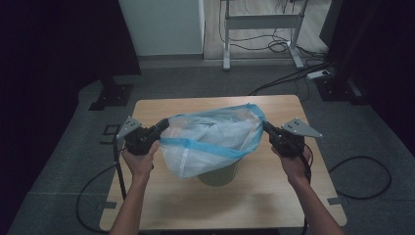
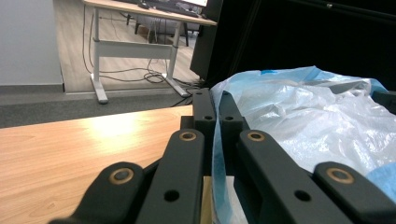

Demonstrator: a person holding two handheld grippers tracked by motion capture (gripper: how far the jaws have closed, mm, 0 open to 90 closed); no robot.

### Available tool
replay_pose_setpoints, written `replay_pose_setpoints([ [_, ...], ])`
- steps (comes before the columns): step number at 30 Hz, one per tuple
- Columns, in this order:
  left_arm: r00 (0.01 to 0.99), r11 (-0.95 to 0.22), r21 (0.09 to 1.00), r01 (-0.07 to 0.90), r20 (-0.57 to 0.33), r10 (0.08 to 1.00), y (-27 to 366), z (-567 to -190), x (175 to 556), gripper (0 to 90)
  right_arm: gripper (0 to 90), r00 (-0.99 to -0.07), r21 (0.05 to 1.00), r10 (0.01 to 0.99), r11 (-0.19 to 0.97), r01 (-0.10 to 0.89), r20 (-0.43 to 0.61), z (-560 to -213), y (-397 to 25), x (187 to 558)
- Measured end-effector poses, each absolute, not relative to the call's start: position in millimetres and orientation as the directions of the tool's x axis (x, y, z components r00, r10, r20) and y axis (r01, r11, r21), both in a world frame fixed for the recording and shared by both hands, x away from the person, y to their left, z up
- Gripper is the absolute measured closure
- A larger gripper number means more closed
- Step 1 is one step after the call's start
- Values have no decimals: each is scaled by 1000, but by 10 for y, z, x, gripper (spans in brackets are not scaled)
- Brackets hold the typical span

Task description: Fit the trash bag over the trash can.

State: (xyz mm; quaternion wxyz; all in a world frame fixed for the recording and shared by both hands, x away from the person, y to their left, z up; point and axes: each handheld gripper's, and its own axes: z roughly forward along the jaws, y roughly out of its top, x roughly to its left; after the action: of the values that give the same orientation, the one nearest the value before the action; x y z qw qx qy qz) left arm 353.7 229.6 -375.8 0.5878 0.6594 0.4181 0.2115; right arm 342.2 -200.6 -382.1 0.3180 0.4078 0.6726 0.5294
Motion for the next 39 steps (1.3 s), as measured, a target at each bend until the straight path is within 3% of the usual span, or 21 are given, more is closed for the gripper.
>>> replay_pose_setpoints([
  [13, 564, -13, 942, 336, -190, 803, 2277, -3789, 3728, 896, 888, -454, 974, 891, 115, 196, -13, -3839, -1944, 3590],
  [21, 550, -46, 899, 435, -225, 805, 2258, -3980, 3976, 896, 888, -430, 954, 903, 125, 272, 4, -3995, -1915, 3853],
  [39, 536, -81, 833, 548, -275, 798, 2194, -4230, 4139, 894, 888, -440, 913, 897, 148, 381, 38, -4291, -1893, 4069],
])
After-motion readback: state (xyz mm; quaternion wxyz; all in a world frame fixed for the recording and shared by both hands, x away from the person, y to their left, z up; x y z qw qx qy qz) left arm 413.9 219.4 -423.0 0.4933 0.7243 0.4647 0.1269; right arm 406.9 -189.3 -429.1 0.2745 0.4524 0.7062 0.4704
